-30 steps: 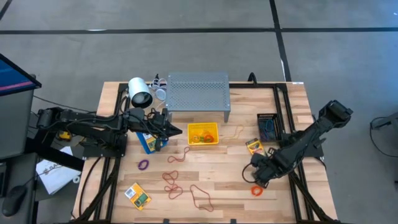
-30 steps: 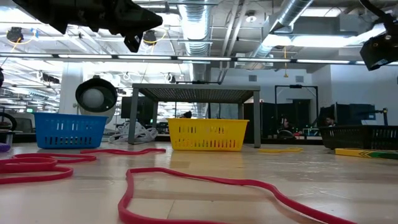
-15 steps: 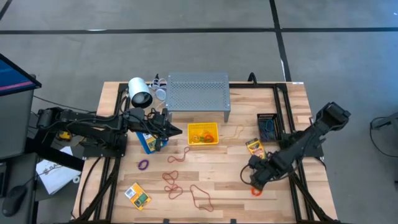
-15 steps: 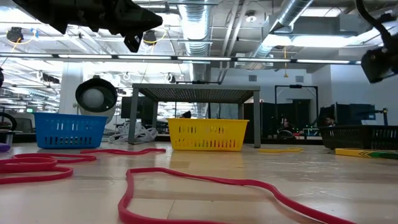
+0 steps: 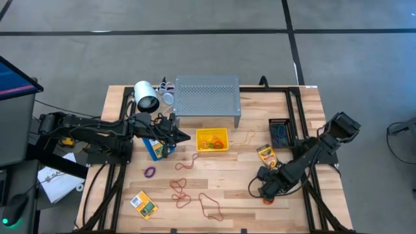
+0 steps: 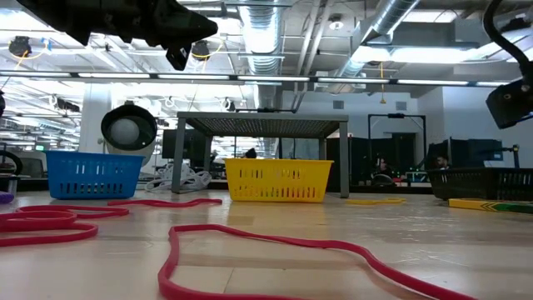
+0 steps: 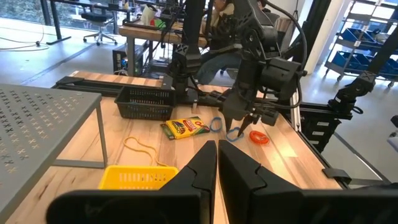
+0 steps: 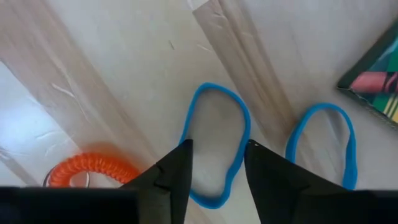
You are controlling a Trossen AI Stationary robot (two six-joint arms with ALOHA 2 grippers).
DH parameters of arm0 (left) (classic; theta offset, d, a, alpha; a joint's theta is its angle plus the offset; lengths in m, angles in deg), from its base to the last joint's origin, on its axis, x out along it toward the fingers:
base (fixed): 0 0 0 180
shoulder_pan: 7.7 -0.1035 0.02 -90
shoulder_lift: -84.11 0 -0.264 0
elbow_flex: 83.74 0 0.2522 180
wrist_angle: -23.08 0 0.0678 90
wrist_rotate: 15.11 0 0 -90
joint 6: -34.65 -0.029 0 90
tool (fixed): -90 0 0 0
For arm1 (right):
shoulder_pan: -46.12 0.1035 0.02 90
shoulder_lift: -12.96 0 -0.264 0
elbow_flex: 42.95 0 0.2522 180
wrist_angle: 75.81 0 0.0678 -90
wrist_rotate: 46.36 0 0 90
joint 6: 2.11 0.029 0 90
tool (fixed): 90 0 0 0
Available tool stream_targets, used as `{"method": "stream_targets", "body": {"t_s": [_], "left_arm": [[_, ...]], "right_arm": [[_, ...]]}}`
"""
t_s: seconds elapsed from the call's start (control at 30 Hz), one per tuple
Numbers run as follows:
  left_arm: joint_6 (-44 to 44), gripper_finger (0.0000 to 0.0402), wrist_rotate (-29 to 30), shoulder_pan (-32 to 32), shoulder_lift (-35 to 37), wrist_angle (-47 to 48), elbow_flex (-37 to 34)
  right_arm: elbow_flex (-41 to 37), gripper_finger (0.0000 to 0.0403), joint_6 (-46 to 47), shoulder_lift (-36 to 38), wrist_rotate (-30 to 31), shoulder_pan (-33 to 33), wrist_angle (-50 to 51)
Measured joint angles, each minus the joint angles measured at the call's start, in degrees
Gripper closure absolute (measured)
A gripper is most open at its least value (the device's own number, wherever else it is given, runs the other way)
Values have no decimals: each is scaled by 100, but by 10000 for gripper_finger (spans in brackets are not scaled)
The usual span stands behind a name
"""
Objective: Pick & Place Office Desk Supplies
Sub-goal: Put the blue rubber band into the black bin
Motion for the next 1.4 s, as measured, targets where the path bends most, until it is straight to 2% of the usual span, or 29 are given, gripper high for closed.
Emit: {"method": "stream_targets", "body": {"t_s": [0.2,0.4,0.47,0.73,0.97,1.13,1.4], "left_arm": [[0,390,0,-2,0,2,0],[0,390,0,-2,1,2,0],[0,390,0,-1,1,0,0],[0,390,0,-1,1,-9,0],[0,390,0,-2,1,-11,0],[0,390,-1,0,1,-12,-2],[0,390,0,0,1,-9,-2]], "right_arm": [[-17,294,-36,81,0,-14,-48],[-35,380,-57,202,-2,-18,-60],[-39,395,-111,227,2,-18,-87],[-10,401,-59,228,2,-58,-66],[187,402,-77,430,261,-113,189],[227,403,-21,1116,651,-210,477],[232,403,89,2637,1550,-463,1041]]}}
